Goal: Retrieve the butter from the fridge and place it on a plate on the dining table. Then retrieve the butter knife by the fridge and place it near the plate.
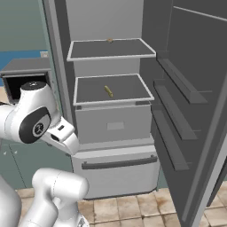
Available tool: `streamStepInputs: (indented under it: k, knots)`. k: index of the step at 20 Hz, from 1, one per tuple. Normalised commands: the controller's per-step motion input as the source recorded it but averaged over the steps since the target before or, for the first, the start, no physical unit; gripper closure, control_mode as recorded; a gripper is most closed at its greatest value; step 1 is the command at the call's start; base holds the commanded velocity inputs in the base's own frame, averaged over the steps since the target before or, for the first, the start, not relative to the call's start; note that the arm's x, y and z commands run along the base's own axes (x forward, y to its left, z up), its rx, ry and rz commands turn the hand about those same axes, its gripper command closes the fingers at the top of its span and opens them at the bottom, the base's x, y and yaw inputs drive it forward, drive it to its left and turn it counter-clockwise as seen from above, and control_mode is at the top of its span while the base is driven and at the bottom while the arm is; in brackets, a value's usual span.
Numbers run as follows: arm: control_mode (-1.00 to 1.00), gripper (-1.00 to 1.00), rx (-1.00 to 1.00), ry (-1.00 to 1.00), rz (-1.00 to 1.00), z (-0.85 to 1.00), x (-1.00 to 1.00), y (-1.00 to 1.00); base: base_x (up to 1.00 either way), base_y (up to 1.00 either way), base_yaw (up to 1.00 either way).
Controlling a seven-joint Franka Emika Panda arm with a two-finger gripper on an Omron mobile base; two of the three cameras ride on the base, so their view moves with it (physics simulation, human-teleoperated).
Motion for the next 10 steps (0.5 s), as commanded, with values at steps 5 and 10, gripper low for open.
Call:
streamStepInputs:
  k: [5, 10]
  knots:
    - [1.00, -1.00, 0.00, 0.00, 0.06, 0.00, 0.18, 0.00, 0.12, -0.02, 0.07]
    - [1.00, -1.00, 0.00, 0.00, 0.00, 0.00, 0.00, 0.00, 0.85, -0.13, 0.48]
